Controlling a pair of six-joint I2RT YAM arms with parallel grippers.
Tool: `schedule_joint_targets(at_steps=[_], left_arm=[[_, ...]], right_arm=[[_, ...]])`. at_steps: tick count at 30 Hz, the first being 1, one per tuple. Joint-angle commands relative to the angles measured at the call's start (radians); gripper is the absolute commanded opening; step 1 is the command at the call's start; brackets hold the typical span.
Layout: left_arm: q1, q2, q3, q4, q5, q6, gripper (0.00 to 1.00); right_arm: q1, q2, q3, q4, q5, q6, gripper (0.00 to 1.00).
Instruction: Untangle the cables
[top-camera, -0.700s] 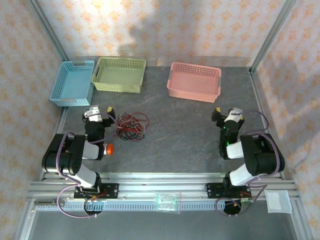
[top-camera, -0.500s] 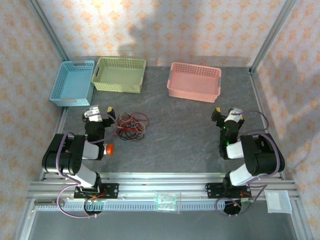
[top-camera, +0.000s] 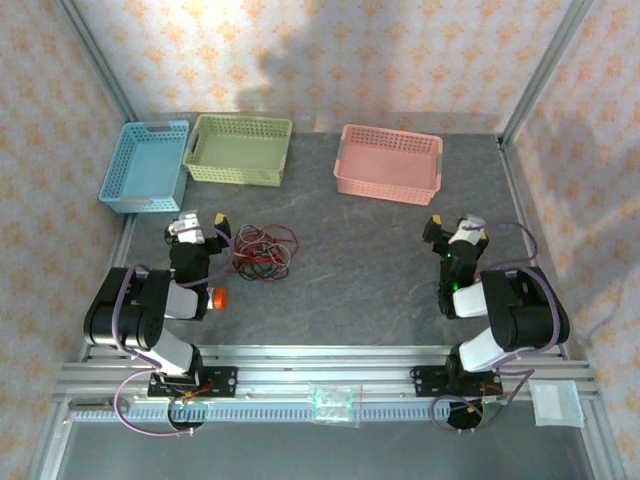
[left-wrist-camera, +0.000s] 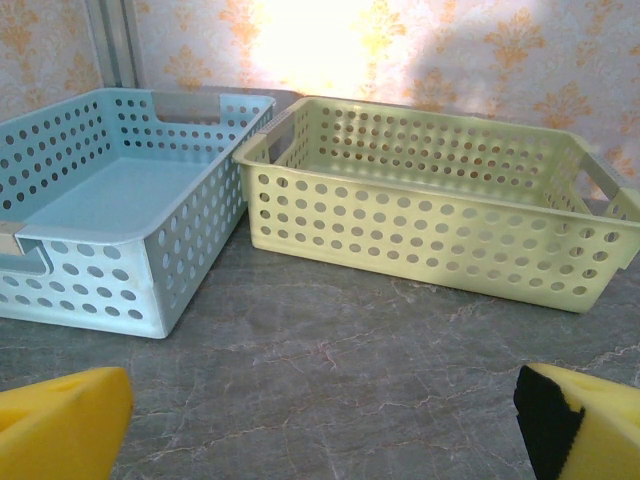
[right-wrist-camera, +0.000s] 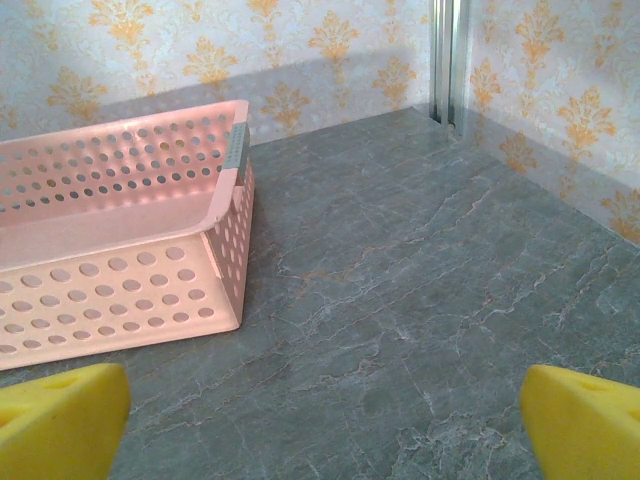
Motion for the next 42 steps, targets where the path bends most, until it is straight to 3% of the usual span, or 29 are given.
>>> schedule_joint_targets(at_steps=[1, 9, 13, 20, 26, 31, 36, 42], left_arm=[[-0.002, -0.006, 0.006, 0.012, -0.012, -0.004, 0.99], [-0.027, -0.009, -0.02, 0.059, -0.016, 0.026, 0.99], [-0.074, -0.085, -0.052, 0.051, -0.084, 0.061, 0.99], [-0.167, -0.345, 0.015, -0.298, -0.214, 0.064, 0.99], [-0.173, -0.494, 0.113, -0.518, -0.162, -0.009, 0.99], [-0.173, -0.48, 0.332, -0.859, -0.194, -0.162, 0.99], [-0.171, -0.4, 0.564, -1.269, -0.451, -0.466, 0.99], [-0.163, -0.297, 0.712, -1.38, -0.281, -0.445, 0.99]], right_arm=[[-0.004, -0.004, 0.007, 0.033, -0.004, -0.004, 1.0], [-0.004, -0.008, 0.002, 0.041, -0.004, -0.005, 1.0], [0.003, -0.063, 0.016, -0.029, 0.009, -0.01, 1.0], [0.007, -0.259, 0.035, -0.255, -0.014, 0.039, 1.0], [0.007, -0.454, 0.064, -0.427, 0.012, 0.146, 1.0], [0.005, -0.546, 0.161, -0.602, -0.126, 0.134, 1.0], [0.006, -0.571, 0.289, -0.796, -0.139, 0.215, 1.0], [0.005, -0.455, 0.533, -1.131, -0.003, 0.382, 1.0]])
